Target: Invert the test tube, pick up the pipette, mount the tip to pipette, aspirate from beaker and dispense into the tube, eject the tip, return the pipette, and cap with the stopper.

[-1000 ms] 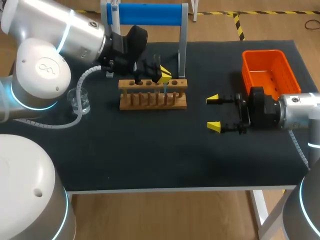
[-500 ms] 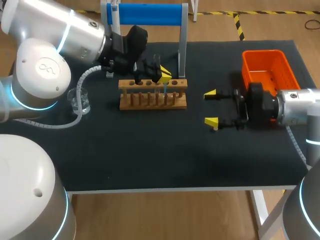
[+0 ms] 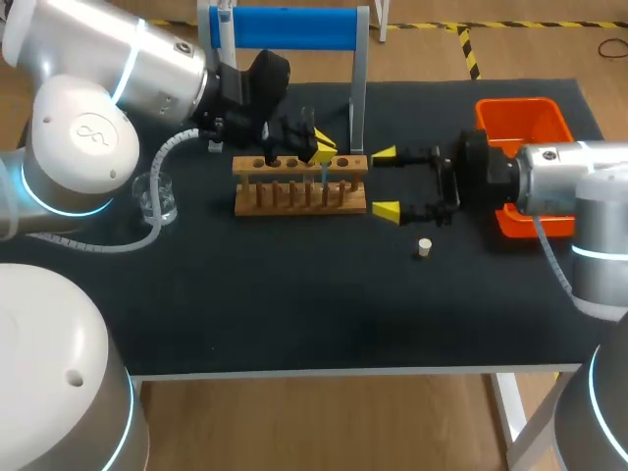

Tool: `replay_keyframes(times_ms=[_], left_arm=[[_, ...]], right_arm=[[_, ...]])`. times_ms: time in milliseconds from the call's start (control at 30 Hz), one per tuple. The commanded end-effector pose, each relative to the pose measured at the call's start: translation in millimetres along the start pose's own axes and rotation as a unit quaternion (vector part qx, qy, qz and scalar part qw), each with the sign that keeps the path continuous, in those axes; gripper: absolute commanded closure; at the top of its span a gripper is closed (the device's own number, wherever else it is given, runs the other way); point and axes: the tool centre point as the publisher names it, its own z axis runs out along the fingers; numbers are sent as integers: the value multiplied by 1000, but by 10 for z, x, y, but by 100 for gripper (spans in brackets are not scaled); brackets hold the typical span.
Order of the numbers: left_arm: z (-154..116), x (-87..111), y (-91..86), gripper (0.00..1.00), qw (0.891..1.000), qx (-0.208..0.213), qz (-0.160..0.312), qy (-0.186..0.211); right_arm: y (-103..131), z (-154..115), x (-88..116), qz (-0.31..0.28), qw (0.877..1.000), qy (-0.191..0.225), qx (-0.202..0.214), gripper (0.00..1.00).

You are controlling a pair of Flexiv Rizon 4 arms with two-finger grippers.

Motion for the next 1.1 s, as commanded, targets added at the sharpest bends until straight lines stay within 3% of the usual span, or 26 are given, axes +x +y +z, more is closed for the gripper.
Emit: replay_keyframes(times_ms=[33,467,1033,1100], left_arm=[[12,-3,4,100,1000,1,0,0],[12,-3,4,100,1000,1,0,0],[12,-3,4,100,1000,1,0,0],[12,-3,4,100,1000,1,0,0]], right_arm=[[66,213,-104,-1,1000,3,6,0],[209,552,-143,6,999,24,-23,0],[304,797,41,18,998,38,-42,0],[311,826,60,19,998,39,-43,5]])
